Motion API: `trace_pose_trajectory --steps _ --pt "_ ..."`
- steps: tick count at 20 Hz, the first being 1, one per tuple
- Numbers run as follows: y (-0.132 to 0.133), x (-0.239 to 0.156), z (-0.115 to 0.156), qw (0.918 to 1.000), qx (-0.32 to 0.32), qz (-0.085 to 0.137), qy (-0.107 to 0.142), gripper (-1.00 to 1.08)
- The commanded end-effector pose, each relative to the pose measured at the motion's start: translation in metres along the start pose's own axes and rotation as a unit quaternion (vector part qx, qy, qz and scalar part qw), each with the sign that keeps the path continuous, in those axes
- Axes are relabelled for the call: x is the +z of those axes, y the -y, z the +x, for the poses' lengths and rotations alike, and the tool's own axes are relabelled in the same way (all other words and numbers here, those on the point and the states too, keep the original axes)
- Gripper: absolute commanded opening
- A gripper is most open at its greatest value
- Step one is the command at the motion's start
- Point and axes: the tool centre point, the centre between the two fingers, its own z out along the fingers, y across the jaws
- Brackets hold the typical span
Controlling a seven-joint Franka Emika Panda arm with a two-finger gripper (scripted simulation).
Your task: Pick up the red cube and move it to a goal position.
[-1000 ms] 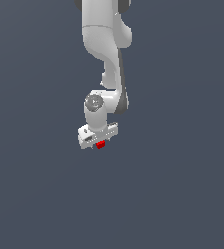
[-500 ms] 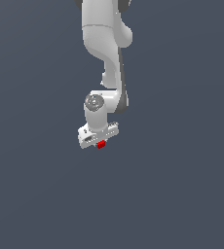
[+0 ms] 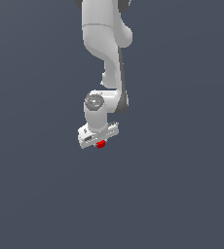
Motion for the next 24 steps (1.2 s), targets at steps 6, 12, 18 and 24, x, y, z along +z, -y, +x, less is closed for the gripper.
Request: trace_pose_trajectory --steps 6,12,18,24 --pt "-0.006 -0.023 0.01 1.0 0.0 0.0 -0.001 -1.0" --pt "-0.016 -0.061 0.027 1.0 0.0 0.0 -0.001 -1.0" --pt "-0.029 -0.111 0.05 1.0 0.0 0.0 -0.001 -1.0" --pt "-0.044 -0.164 0.074 1.0 0.0 0.0 -0.001 -1.0"
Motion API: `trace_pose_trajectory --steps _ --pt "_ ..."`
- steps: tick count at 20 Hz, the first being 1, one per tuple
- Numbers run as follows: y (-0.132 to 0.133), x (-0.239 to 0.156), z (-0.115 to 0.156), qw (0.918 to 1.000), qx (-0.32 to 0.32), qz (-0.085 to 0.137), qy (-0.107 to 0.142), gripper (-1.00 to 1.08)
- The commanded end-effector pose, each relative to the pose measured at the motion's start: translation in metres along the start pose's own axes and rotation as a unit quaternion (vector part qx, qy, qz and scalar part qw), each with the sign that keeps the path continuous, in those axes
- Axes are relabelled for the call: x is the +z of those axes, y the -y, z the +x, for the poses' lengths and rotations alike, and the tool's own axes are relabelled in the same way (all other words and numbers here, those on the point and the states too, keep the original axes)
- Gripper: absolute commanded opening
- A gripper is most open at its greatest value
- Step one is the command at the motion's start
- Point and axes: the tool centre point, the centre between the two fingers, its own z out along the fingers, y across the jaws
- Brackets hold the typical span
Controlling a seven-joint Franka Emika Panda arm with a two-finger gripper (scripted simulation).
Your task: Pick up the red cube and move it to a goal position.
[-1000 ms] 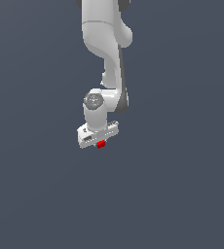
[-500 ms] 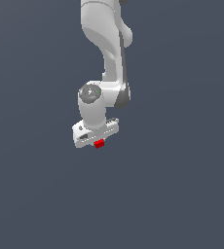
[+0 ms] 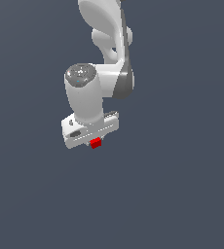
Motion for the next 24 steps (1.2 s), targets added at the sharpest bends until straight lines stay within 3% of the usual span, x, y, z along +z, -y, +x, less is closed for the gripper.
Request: trace_pose_trajectory --steps 1,11,24 --pt "-0.006 -0.021 0.01 1.0 0.0 0.0 0.0 -1.0" --pt "-0.023 -0.078 0.038 1.0 0.0 0.0 0.0 -1.0" --pt "-0.03 -0.098 0.05 1.0 0.0 0.0 0.0 -1.0"
